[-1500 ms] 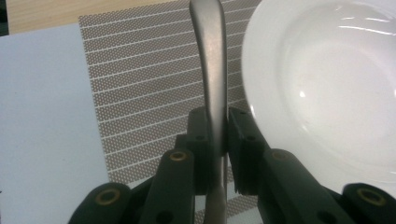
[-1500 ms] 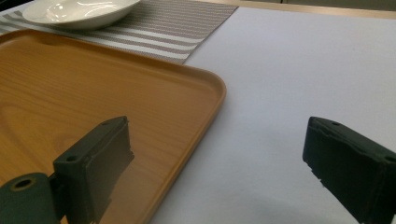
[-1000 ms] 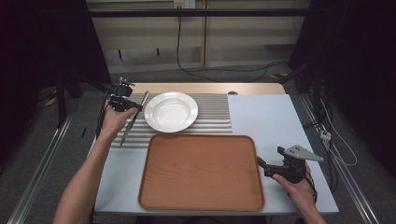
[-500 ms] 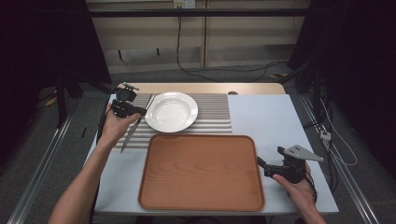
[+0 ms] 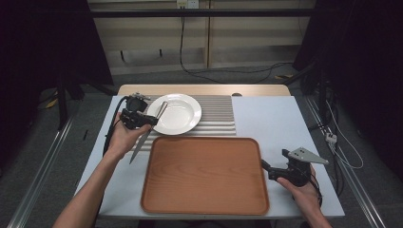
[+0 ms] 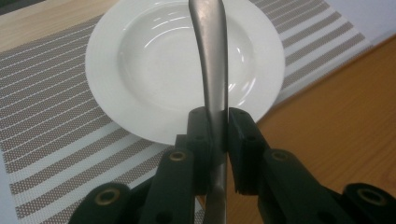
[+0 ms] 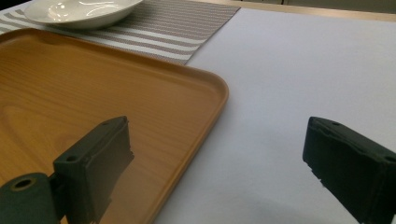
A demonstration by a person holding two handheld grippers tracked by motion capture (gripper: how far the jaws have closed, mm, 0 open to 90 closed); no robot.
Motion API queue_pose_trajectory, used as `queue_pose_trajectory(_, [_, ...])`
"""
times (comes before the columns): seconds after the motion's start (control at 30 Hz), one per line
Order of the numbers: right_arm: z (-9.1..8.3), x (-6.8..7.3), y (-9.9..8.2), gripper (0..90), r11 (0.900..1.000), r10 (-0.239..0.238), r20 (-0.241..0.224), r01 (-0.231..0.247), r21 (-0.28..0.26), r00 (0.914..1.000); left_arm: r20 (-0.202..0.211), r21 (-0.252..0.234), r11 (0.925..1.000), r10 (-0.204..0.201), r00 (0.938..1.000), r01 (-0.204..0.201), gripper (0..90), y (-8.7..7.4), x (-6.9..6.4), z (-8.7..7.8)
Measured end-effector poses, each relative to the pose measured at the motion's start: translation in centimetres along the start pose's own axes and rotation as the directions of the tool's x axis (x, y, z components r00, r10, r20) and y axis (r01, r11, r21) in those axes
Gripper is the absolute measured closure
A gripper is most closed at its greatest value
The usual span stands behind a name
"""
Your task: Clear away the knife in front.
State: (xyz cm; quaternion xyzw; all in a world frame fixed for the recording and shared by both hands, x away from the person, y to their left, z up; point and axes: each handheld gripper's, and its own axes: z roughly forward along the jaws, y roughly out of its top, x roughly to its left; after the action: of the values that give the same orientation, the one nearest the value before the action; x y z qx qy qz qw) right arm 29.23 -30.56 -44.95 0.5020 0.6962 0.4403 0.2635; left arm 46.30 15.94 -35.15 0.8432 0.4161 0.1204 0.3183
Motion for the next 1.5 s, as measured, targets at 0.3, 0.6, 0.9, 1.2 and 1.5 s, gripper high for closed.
queue_pose_trajectory(0.3, [0.0, 0.0, 0.0, 7.4, 1.0000, 0.000, 0.002, 0.000, -0.001, 1.0000, 0.048, 0.017, 0.9997, 0.016, 0.9987, -0.017, 79.8, -0.6, -2.2, 0.1])
queue_pose_trajectory(0.6, [0.0, 0.0, 0.0, 7.4, 1.0000, -0.006, -0.001, 0.006, 0.001, 1.0000, 0.082, 0.060, 0.9981, 0.004, 0.9966, -0.009, 79.8, -1.8, -4.0, 1.3])
queue_pose_trajectory(0.9, [0.1, 0.1, 0.1, 7.4, 0.9999, -0.010, -0.003, 0.010, 0.002, 0.9999, 0.120, 0.104, 0.9943, 0.011, 0.9927, -0.024, 79.8, -2.4, -6.1, 2.2])
queue_pose_trajectory(1.2, [0.2, 0.1, 0.1, 7.5, 1.0000, -0.009, -0.005, 0.009, 0.004, 0.9999, 0.127, 0.160, 0.9871, -0.032, 0.9914, 0.012, 79.8, -3.8, -6.7, 4.2])
queue_pose_trajectory(1.5, [0.2, 0.1, 0.1, 7.5, 0.9999, -0.010, -0.005, 0.010, 0.003, 0.9999, 0.112, 0.199, 0.9793, -0.061, 0.9919, 0.037, 79.7, -5.4, -7.1, 5.2])
